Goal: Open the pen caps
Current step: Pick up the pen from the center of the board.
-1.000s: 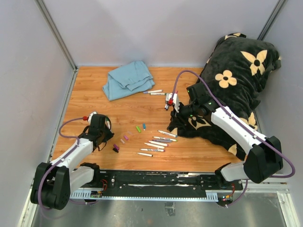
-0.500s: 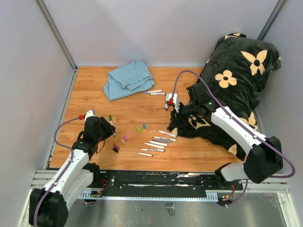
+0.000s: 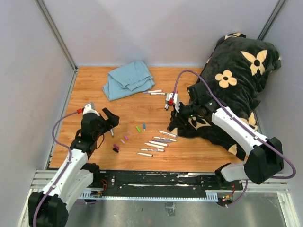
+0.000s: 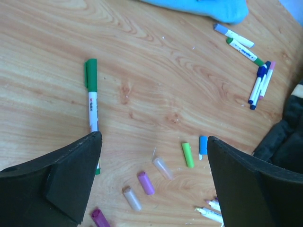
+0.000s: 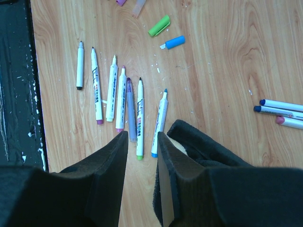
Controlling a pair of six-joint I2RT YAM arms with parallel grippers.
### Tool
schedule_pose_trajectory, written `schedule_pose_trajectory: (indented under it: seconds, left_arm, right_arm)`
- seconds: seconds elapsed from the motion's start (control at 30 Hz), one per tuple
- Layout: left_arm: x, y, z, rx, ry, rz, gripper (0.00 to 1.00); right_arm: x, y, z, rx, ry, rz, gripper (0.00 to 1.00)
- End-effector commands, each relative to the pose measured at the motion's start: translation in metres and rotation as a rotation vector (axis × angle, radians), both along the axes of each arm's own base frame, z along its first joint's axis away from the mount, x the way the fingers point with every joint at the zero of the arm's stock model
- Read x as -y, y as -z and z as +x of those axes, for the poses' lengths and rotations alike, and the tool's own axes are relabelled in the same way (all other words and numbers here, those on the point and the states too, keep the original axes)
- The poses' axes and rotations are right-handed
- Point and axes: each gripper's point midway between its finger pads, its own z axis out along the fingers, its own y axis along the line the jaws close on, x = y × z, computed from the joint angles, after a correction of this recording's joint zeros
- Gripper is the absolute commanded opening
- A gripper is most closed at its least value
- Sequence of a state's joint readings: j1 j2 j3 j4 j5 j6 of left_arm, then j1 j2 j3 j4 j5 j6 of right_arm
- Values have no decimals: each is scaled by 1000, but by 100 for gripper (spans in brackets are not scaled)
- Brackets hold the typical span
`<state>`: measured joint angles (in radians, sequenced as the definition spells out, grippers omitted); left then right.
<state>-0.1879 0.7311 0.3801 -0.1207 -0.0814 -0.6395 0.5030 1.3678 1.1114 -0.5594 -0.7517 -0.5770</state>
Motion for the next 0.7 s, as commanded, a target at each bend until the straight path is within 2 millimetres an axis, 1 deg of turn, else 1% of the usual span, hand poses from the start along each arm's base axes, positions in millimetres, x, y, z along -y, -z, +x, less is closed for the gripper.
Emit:
schedule_pose_trajectory:
  seconds: [0.0,0.07,0.2,0.37,0.5,0.57,0.63,0.67]
  left_arm:
    - [-8,-27,18,51,-45,44,96]
    - [-13,-24,22,15,-79,64,96]
    - [-24,-11,25,-80,-135,110,95]
    - [-33,3,28,-158,-187,151,91]
    - [-38,16,29,-229,-190,206,77]
    - [-39,23,30,-258,-180,236,67]
    - [-41,27,32,-275,-172,266,62]
    - [-42,30,33,-287,-167,278,58]
  right_arm:
    - [7,-6,-2,-3,10,16,33]
    - [6,-6,-3,-4,9,17,33]
    - [6,-6,-3,-2,9,17,33]
    - [6,-5,-3,-6,8,16,33]
    - [6,-4,-2,-8,10,13,33]
    - [6,-4,-2,-8,9,12,33]
    - [6,-3,-2,-10,10,12,33]
    - [6,-3,-2,-10,10,12,33]
